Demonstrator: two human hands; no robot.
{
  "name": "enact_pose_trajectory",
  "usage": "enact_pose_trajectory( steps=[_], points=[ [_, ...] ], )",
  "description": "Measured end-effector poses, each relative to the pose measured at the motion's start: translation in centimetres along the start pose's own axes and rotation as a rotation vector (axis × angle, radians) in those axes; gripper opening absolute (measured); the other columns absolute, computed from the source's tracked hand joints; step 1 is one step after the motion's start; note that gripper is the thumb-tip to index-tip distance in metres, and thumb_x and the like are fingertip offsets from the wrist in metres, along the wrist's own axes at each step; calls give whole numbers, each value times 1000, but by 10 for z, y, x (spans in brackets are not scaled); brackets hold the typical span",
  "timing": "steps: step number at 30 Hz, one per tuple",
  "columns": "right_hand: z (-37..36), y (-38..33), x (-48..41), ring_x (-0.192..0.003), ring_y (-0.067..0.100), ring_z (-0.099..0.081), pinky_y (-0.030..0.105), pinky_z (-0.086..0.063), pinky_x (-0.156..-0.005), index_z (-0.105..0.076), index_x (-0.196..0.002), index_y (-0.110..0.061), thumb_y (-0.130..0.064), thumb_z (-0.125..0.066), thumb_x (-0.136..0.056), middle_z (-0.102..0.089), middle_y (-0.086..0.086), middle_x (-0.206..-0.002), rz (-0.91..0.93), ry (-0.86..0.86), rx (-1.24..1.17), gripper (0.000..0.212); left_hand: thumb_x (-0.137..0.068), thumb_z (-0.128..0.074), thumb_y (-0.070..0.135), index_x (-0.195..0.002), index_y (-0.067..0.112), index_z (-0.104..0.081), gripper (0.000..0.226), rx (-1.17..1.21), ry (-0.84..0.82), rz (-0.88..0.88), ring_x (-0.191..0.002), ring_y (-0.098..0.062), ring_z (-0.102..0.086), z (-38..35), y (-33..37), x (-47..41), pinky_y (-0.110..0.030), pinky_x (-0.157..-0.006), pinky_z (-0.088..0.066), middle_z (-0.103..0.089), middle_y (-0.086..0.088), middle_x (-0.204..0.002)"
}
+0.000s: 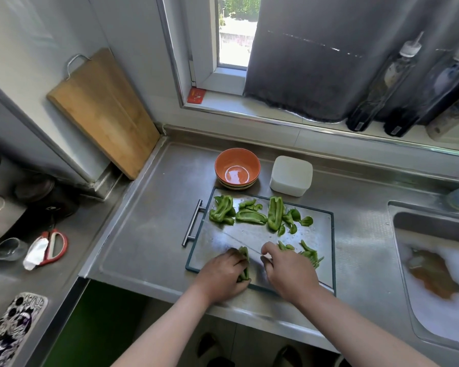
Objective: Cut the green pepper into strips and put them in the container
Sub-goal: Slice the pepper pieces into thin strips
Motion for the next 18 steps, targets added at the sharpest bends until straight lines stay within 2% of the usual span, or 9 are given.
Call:
enact_pose_trajectory(
  steps=[5,14,18],
  points=[
    [-2,-1,9,-87,28,-64,35,-43,-62,-54,-122,-31,-38,-38,-102,-70,1,-96,73,-53,78,27,-75,-56,48,-99,20,-74,41,-18,8,26,-94,-16,-64,5,0,-3,-28,-71,-58,-70,4,-98],
    [-4,0,13,-84,28,-63,37,-48,-65,-58,-118,-29,-35,-38,-100,-69,3,-94,42,-52,23,28,-75,-68,35,-97,16,-76,30,41,29,-24,-94,-17,-64,9,-10,-6,-27,-71,-56,-70,3,-101],
    [-5,-2,11,-84,28,-64,36,-49,-65,-58,-117,-28,-35,-37,-101,-70,2,-94,24,-50,-13,27,-77,-64,41,-93,16,-77,32,55,18,-8,-92,-17,-64,12,-12,-10,-28,-70,-58,-71,3,-98]
  ],
)
Point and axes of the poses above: each hand's wrist, its own x-axis away from the middle knuckle, its own z-axis out of the back of the hand, y = z × x, the point moved 3 cm from there along -x, towards the middle knuckle
